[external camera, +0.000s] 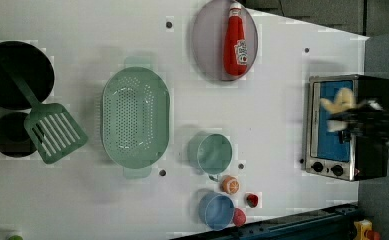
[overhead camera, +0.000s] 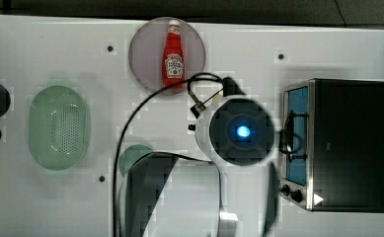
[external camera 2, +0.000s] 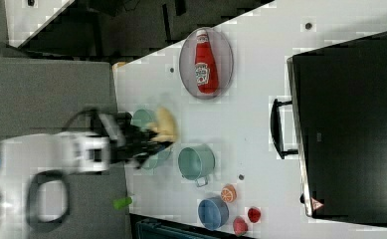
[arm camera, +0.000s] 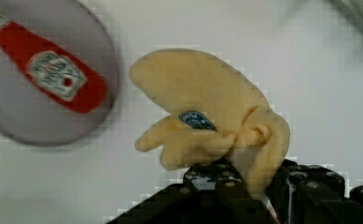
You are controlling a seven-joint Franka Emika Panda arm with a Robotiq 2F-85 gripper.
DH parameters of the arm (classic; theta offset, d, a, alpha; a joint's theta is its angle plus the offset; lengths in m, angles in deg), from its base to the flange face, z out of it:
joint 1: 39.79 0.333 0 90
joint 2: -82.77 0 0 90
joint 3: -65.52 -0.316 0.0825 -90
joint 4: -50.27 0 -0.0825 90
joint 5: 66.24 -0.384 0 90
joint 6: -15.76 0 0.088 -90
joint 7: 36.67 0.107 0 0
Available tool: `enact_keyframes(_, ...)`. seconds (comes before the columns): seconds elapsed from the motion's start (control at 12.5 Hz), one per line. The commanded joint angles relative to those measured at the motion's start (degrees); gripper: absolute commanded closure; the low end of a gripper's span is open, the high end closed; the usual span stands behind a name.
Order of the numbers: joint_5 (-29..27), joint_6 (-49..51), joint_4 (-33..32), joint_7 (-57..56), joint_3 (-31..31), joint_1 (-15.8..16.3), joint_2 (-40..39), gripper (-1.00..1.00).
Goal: Pick banana from table and place on oven.
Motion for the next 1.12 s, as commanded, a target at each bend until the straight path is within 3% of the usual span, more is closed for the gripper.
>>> enact_keyframes(0.08,0.84,12.34,9.47,2.70,-1.15,0.18,1.21,0.58)
enact_keyframes(0.24,0.86,14.99,14.57,2.48,0.38,-0.29,-0.10,0.58)
enact_keyframes(0.56,1.47,13.57,18.33,-7.53,8.04,-1.74,-5.63,0.58)
enact_keyframes(1.12,1.37,0.26,20.24,-39.96,28.64,-4.16,-16.63,0.58)
